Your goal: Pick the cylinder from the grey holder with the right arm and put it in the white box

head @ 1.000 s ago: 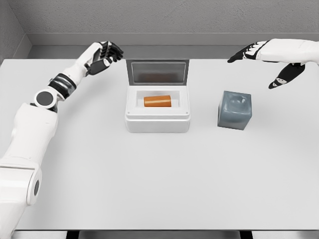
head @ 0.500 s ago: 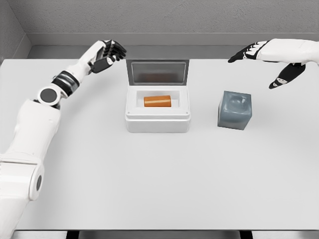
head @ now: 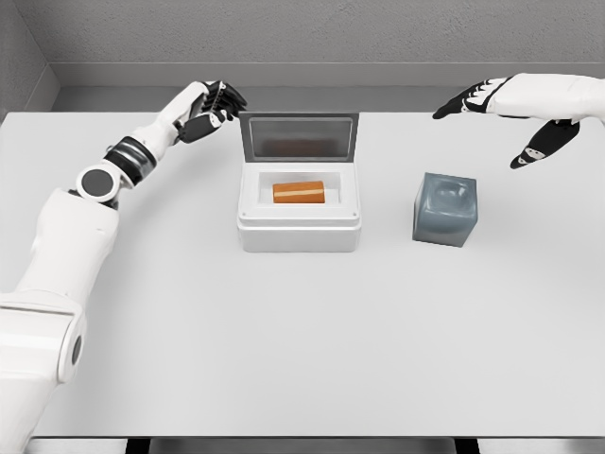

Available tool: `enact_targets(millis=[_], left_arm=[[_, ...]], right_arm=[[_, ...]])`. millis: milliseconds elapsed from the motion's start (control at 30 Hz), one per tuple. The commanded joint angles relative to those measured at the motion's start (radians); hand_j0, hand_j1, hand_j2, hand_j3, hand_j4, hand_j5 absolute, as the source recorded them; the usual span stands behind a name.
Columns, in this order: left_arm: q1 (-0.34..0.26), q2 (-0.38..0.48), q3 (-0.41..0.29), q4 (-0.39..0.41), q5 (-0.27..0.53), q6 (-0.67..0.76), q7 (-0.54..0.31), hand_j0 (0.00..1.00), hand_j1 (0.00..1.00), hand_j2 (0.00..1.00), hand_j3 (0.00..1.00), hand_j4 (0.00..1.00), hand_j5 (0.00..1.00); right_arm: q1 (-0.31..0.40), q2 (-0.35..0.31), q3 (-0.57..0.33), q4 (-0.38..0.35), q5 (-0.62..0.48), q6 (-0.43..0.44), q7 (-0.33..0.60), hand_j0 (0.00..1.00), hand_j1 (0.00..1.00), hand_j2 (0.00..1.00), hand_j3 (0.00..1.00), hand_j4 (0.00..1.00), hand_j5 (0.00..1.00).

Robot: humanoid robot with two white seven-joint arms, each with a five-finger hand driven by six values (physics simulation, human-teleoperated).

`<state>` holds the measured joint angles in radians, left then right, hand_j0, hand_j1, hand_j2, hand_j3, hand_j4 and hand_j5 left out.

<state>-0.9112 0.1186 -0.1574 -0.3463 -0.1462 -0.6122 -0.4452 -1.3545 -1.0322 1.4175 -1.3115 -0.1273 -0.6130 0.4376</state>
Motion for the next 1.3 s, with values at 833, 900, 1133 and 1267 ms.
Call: enact_targets(millis=[833,900,1133,1267], left_arm=[[-0.005,0.024,0.013,-0.005,0.02,0.001,-0.087,0.42,0.42,0.42,0.42,0.42,0.42],[-0.005,0.024,0.013,-0.005,0.022,0.001,-0.089,0.42,0.42,0.42,0.42,0.42,0.42],[-0.005,0.03,0.013,-0.005,0.024,0.001,-0.092,0.42,0.42,0.42,0.42,0.42,0.42],[-0.006,0.03,0.015,-0.005,0.024,0.001,-0.092,0.42,0.42,0.42,0.42,0.42,0.42]], right_arm=[[0.0,0.0,-0.002,0.0,-0.006,0.002,0.0,1.0,1.0,1.0,1.0,1.0,1.0],[0.0,0.0,-0.002,0.0,-0.006,0.002,0.0,1.0,1.0,1.0,1.0,1.0,1.0],[0.0,0.0,-0.002,0.0,-0.006,0.002,0.0,1.0,1.0,1.0,1.0,1.0,1.0],[0.002,0.0,-0.002,0.0,-0.006,0.002,0.0,1.0,1.0,1.0,1.0,1.0,1.0]])
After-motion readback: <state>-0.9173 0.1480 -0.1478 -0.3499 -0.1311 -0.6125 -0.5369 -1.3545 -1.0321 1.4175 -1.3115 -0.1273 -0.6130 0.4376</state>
